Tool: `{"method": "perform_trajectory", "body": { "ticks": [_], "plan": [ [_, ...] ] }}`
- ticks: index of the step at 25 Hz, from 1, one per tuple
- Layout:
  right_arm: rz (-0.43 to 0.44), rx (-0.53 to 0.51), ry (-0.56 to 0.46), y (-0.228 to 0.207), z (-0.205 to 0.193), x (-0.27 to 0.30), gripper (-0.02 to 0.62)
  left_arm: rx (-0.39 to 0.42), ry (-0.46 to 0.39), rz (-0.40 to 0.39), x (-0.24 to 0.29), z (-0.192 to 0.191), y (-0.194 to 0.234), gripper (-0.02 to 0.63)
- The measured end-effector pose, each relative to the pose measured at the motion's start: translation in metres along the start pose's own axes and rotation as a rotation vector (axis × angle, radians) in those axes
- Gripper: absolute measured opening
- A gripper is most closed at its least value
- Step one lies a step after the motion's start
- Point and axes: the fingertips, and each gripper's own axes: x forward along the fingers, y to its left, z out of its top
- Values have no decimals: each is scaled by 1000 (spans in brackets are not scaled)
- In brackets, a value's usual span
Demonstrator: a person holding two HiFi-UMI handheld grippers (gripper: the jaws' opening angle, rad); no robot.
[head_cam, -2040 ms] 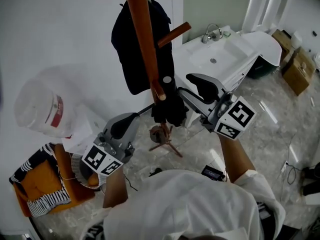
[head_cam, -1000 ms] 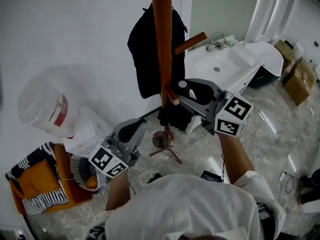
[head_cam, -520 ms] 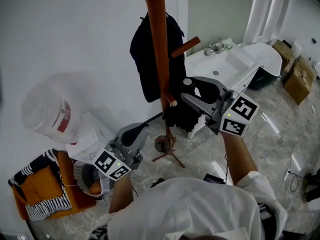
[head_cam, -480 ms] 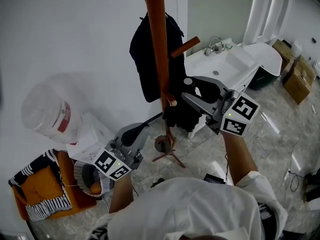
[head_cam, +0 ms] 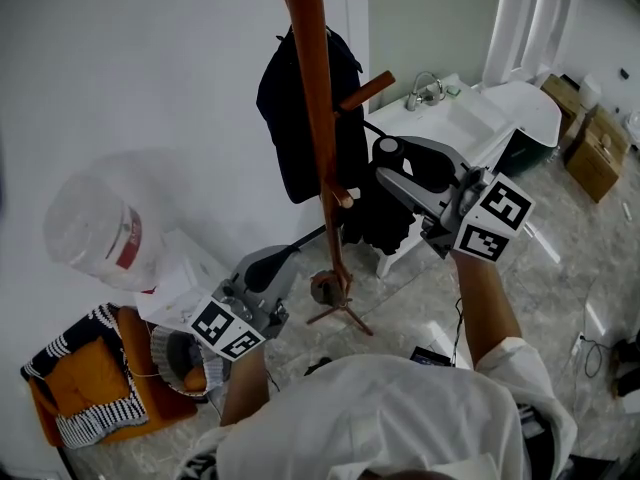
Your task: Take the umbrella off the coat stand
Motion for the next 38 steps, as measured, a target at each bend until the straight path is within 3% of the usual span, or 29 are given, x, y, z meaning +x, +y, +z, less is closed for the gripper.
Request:
{"method": "perform_trajectory", "body": {
  "ticks": [20,25,38],
  "plan": [
    [-102,-36,-36,-13,13,-6,176,-11,-16,-28,-19,-3,1,12],
    [-125,-58,-55,-34,34,-32,176,-6,-10,-28,3,-1,-11,12],
    [-120,-94,-57,-31,45,-33,176,-10,-22,-32,0,-3,-14,12]
  ]
}}
